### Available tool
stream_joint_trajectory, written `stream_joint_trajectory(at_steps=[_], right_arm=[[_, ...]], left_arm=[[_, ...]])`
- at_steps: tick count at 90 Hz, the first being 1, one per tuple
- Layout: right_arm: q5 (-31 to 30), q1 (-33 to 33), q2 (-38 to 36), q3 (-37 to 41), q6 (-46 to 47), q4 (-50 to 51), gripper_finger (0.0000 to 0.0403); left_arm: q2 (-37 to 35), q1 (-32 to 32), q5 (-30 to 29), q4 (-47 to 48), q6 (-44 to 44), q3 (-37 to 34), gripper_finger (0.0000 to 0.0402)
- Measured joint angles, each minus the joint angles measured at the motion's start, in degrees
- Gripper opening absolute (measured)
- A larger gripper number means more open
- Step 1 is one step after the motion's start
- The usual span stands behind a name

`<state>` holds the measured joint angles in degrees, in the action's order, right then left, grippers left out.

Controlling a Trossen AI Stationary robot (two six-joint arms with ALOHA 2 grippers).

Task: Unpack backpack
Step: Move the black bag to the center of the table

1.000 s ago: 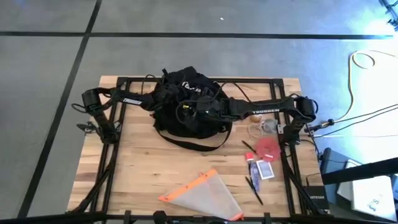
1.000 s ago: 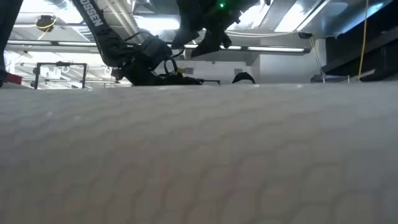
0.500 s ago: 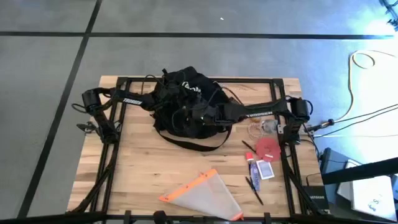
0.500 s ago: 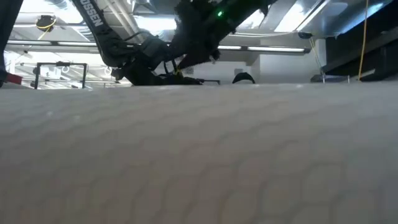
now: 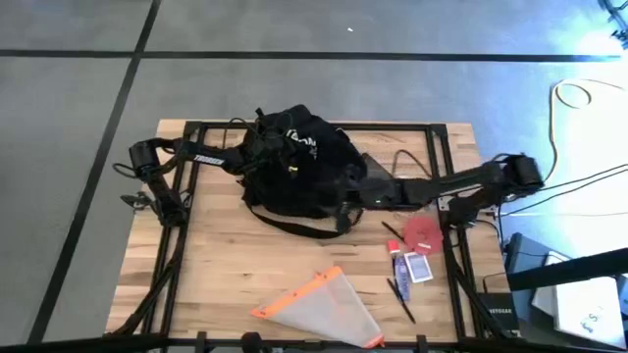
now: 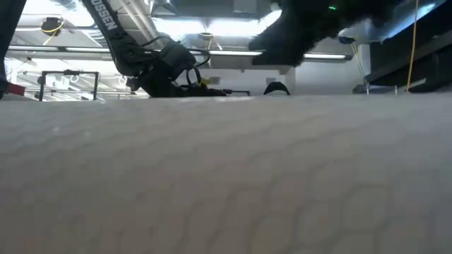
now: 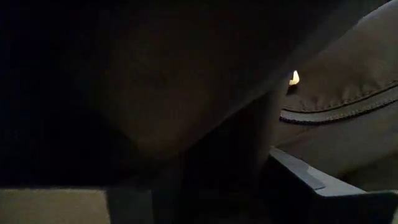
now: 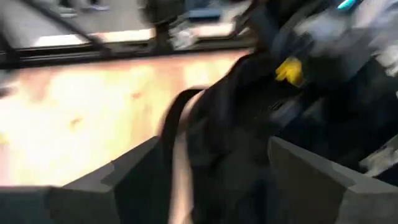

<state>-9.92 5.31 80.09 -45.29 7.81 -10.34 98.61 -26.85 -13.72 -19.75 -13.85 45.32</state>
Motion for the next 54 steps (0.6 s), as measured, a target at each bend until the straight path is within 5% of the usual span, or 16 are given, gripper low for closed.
stream_joint_trajectory(at_steps=[19, 54], right_arm=[[10.9, 4.5, -1.2, 5.5, 2.1, 5.8, 0.0273], [2.3, 12.1, 4.0, 7.0, 7.4, 5.0, 0.0273]], left_arm=[[0.0, 0.0, 0.0, 0.1, 0.4, 0.0, 0.0175], [0.0, 0.0, 0.0, 0.9, 4.3, 0.0, 0.0175]])
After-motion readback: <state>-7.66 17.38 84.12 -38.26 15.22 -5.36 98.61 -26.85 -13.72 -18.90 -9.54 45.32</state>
